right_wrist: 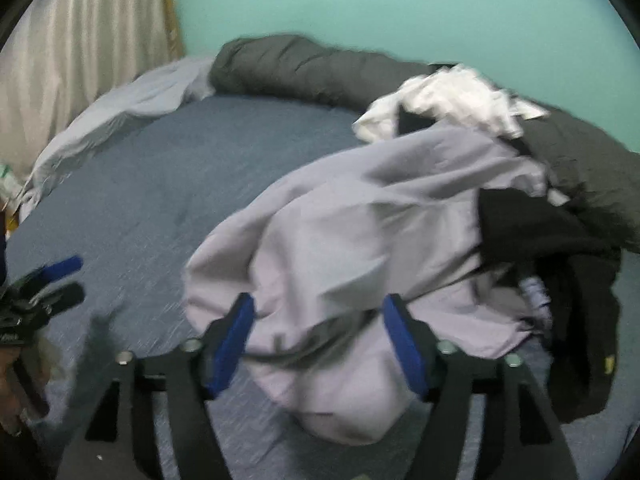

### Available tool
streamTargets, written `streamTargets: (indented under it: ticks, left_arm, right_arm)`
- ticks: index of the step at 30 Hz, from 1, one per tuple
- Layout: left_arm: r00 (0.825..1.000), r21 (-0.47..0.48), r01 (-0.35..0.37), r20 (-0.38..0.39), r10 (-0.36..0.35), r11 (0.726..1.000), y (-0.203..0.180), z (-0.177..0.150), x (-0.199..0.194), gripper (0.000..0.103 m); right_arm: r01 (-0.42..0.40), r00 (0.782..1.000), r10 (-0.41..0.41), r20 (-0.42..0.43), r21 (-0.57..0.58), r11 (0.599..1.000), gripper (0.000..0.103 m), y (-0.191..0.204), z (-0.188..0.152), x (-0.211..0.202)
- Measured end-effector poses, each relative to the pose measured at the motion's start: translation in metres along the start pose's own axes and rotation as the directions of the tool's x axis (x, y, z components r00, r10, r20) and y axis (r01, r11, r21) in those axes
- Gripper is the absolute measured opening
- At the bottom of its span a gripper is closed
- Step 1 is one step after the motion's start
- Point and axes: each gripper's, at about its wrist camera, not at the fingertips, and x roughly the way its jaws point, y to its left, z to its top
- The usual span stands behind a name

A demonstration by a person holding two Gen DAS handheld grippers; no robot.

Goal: Fold clothes
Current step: 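Grasp the jacket hem with the right tool and lift it off the pile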

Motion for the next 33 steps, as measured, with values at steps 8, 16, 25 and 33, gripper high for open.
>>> streamTargets:
  ticks: [8, 16, 25, 33]
  left_arm:
    - [1.000, -0.014, -0.004, 0.004, 0.004, 1.000, 0.007, 0.002, -0.002, 0.103]
    - [1.000, -0.029, -0.007, 0.010, 0.008, 1.000, 0.011, 0.005, -0.003, 0.103]
    - [1.000, -0.043, 0.010, 0.025, -0.009, 0.999, 0.006, 0.011, -0.018, 0.103]
    - [1.000, -0.006, 0.000, 0.017, 0.001, 1.000, -0.009, 0.025, -0.060, 0.103]
  right_arm:
    - [0.041, 0.985, -0.075, -0.153, -0.212, 0.976, 0.077, 0.054, -0.025, 0.073]
    - [0.094, 0.983, -0.124, -0.138, -0.210, 0.973, 0.028, 0.050, -0.020, 0.115]
    - [0.064, 0.997, -0.059, 0.051, -0.098, 0.993, 0.003, 0.033, 0.010, 0.044]
    - [0.055, 0.979, -0.051, 0.197, -0.017, 0.998, 0.003, 0.015, 0.046, -0.065]
